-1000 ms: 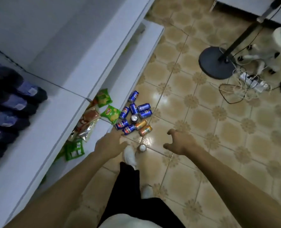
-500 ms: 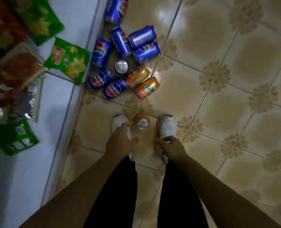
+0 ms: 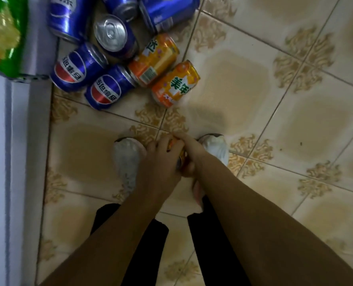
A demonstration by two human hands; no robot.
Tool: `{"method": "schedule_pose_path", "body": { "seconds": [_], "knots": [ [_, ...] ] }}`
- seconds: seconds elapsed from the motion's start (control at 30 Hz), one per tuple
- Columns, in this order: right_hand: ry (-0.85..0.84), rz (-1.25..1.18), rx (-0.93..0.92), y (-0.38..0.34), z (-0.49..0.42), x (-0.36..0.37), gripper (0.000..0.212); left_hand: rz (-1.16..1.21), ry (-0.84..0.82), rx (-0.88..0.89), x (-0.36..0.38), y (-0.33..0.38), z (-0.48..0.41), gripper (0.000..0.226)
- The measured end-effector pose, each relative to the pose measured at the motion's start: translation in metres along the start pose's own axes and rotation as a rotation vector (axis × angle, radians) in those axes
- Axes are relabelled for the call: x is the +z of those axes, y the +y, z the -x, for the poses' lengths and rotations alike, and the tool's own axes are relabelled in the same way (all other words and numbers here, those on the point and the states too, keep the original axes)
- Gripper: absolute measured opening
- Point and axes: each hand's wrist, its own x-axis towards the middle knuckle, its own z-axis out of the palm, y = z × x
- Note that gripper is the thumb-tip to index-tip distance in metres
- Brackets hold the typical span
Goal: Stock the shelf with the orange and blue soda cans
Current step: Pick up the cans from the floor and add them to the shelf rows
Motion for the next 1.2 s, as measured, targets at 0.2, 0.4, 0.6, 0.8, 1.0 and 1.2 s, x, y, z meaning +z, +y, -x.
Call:
{"method": "schedule_pose_path", "body": {
  "seconds": [0.2,0.4,0.6,0.8,1.0,1.2],
  "knots": [
    [-0.082,-0.093,0.01,0.027,0.122,-0.004,0.042,0.109,0.003,0.083,-0.101,0.057,0.08,0.069],
    [-0.127,-0.24,-0.081,0.071,0.321,0.006,0.04,0.389,0.112,0.109,-0.252,0.131,0.172,0.078],
    [-0.399,-0.25,-0.295,0.126,0.502,0.029,0.05,0.709,0.342,0.036,-0.388,0.218,0.266,0.094],
    [-0.605,-0.065,-0.464,0.18,0.625,0.062,0.049,0.866,0.868,0.048,-0.468,0.276,0.362,0.085],
    [-0.796,0.204,-0.563,0.245,0.721,0.1,0.04,0.753,1.2,0.119,-0.543,0.299,0.459,0.071],
    [-0.969,0.387,-0.636,0.304,0.785,0.126,0.038,0.68,1.327,0.191,-0.605,0.307,0.547,0.075]
  ]
}}
